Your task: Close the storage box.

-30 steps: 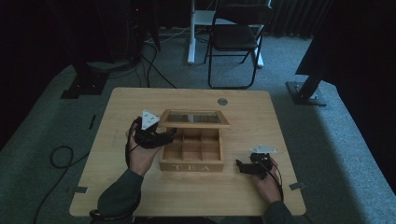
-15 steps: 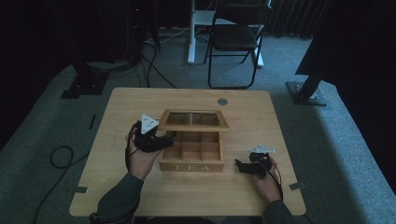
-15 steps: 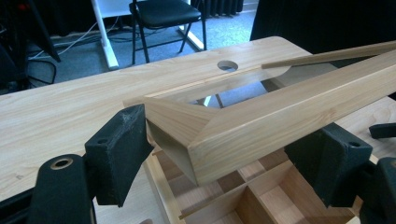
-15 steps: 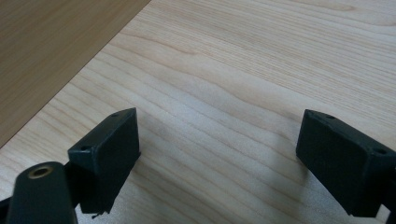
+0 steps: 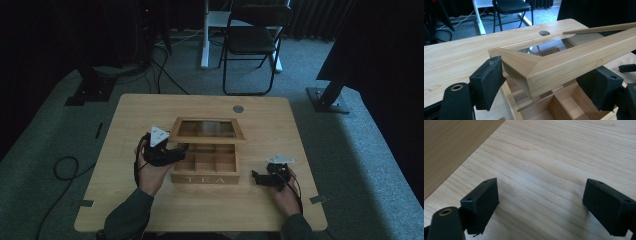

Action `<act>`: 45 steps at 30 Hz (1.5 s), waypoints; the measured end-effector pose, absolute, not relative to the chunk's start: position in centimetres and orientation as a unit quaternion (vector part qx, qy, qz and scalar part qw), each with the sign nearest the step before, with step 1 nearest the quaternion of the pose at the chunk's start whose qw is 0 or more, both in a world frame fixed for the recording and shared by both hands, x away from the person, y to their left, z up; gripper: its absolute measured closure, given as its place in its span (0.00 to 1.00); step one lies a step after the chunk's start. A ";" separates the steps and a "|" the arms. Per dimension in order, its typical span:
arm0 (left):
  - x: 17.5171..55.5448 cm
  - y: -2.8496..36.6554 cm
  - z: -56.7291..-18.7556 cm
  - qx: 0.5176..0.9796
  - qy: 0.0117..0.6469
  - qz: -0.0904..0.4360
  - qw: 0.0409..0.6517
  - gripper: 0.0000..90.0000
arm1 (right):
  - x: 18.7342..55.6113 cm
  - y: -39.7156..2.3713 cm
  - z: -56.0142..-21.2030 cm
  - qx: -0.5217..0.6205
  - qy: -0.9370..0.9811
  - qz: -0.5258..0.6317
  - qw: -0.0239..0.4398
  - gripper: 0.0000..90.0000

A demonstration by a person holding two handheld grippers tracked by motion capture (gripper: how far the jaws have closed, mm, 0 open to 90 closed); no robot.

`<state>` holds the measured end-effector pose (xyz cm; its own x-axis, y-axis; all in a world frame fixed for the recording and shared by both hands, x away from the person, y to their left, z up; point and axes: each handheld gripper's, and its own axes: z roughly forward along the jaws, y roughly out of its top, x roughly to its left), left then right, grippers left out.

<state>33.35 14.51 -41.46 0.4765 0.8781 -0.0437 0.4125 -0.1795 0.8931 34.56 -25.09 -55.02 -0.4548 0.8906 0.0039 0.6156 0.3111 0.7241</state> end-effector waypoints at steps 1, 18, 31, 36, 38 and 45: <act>33.3 14.5 -41.6 0.725 0.445 0.252 0.462 0.25 | 34.6 -25.1 -55.0 0.480 0.784 0.337 0.204 0.14; 32.5 14.8 -42.8 0.722 0.455 0.231 0.467 0.25 | 34.6 -25.0 -55.0 0.480 0.784 0.337 0.204 0.14; 31.5 15.0 -43.5 0.718 0.457 0.225 0.475 0.25 | 34.6 -25.0 -55.0 0.481 0.783 0.338 0.204 0.14; 31.0 15.1 -44.1 0.722 0.456 0.219 0.472 0.25 | 34.6 -25.0 -55.0 0.480 0.784 0.337 0.204 0.14; 30.9 15.2 -44.4 0.726 0.456 0.215 0.469 0.25 | 34.6 -25.0 -55.0 0.481 0.783 0.337 0.203 0.14; 30.3 15.2 -45.3 0.732 0.458 0.207 0.460 0.26 | 34.6 -25.0 -55.0 0.481 0.783 0.337 0.203 0.14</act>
<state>30.34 15.16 -45.34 0.4945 0.8612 -0.1176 0.4803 -0.1580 0.8627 34.61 -25.01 -55.02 -0.4543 0.8908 0.0061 0.6164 0.3094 0.7242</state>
